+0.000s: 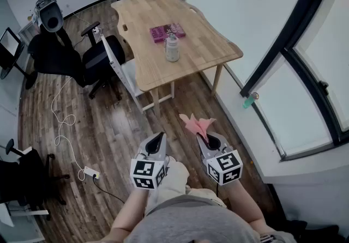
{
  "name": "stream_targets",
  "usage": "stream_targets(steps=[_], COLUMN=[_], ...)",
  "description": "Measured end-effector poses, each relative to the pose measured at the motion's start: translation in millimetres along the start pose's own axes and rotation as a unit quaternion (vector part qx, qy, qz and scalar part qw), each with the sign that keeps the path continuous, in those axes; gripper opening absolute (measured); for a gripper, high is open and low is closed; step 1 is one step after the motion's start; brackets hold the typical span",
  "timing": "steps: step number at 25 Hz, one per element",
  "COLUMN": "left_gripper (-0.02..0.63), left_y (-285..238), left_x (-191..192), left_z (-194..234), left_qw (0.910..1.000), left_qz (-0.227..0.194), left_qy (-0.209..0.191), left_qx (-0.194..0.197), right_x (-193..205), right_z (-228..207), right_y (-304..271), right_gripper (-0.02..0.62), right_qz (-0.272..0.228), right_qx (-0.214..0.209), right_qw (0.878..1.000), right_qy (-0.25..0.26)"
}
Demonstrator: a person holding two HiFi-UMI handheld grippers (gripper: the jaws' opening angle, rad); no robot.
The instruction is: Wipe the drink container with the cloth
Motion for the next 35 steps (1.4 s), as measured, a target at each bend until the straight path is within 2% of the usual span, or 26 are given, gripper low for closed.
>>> stream_targets(steps=[5,12,21,35], left_gripper=[0.002,0.003,0.002,0.003], left_y=[47.9,82.3,87.2,69.4], left_x=[15.9,24.9,24.8,25.8], left_z=[-30.9,-42.2,-56.4,-48.8], left_qw=[0.9999,0.9997,0.9993,0.9980], left_qz=[-0.008,-0.012,-0.023,-0.020], left_qy=[0.005,0.015,0.025,0.052], left_qx=[-0.005,-0.011,-0.014,-0.031], right_x=[31.1,56.1,66.5,50.1], right_z=[24.3,41.0,42.3,31.0], right_y=[43.4,76.8,89.4,68.4], right_gripper=[0.023,0.023,0.023,0.027], right_qz=[-0.001,0.010,0.015,-0.002], right_qx=[0.007,0.006,-0.004,-0.038], right_qw=[1.000,1.000,1.000,0.999], right_qy=[-0.003,-0.010,-0.004,-0.028])
Point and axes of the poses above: the fingertips, and each gripper's own axes: y backward along the fingers, z to its left, x out of its underside, the point moved 5 cm from there along y, backward along the fingers, and after that the axes turned 12 degrees about -y, right-handed, at the moved point
